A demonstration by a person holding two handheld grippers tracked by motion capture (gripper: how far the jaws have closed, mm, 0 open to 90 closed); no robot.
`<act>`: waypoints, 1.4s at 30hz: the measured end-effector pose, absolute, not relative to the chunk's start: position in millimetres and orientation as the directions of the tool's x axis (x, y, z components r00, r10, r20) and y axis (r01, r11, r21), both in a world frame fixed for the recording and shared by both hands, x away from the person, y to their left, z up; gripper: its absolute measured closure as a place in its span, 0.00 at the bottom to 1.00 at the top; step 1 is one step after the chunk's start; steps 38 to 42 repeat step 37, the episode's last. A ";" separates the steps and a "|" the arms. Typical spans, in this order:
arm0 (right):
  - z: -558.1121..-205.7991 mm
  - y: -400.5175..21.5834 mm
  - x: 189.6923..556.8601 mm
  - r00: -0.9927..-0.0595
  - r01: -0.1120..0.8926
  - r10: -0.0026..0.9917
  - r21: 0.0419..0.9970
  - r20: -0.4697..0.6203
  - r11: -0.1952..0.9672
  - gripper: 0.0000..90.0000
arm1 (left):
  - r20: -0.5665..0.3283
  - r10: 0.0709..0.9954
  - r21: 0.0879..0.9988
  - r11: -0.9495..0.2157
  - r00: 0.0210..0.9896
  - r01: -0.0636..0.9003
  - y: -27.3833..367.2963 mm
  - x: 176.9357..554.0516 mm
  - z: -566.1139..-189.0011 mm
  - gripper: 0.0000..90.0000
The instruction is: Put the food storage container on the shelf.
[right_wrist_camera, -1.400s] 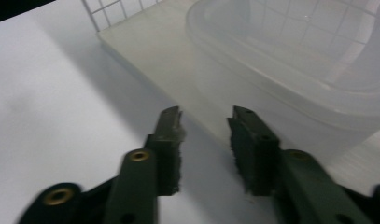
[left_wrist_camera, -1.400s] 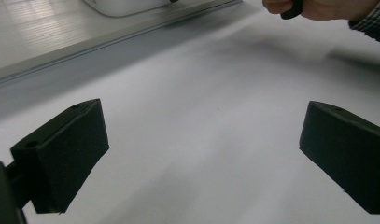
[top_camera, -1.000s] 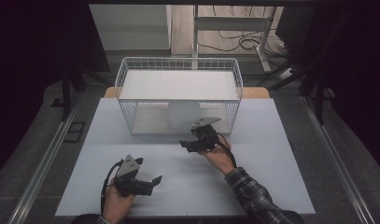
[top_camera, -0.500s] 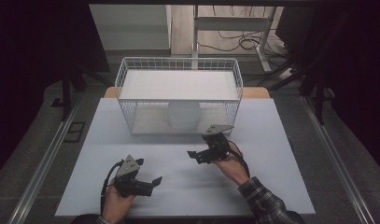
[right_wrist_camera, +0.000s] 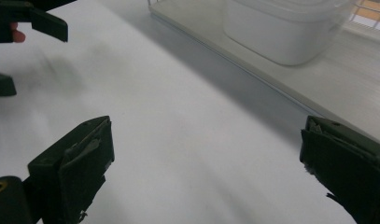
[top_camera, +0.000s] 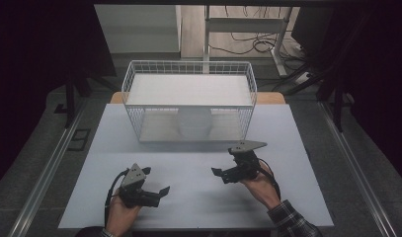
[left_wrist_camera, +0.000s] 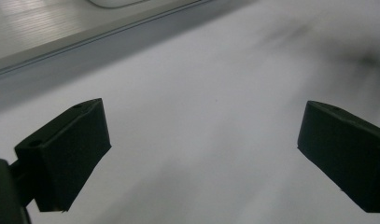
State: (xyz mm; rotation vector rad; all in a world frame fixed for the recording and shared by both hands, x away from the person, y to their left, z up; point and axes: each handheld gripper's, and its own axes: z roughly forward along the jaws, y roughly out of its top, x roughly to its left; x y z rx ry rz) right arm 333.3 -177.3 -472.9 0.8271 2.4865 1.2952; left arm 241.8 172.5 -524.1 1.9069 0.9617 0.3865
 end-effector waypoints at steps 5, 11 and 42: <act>-475.3 -193.6 321.4 -0.804 0.383 0.593 0.808 0.053 0.447 0.03 | -0.119 0.763 0.850 -0.252 0.635 0.462 177.6 241.5 -523.4 0.02; -477.7 -214.4 310.4 -0.777 0.398 0.627 0.813 0.052 0.425 0.03 | -0.119 0.772 0.854 -0.242 0.625 0.461 183.0 240.9 -523.3 0.03; -508.9 -248.5 285.6 -0.709 0.483 0.705 0.741 0.020 0.466 0.00 | -0.134 0.782 0.851 -0.223 0.609 0.475 187.4 243.4 -526.6 0.03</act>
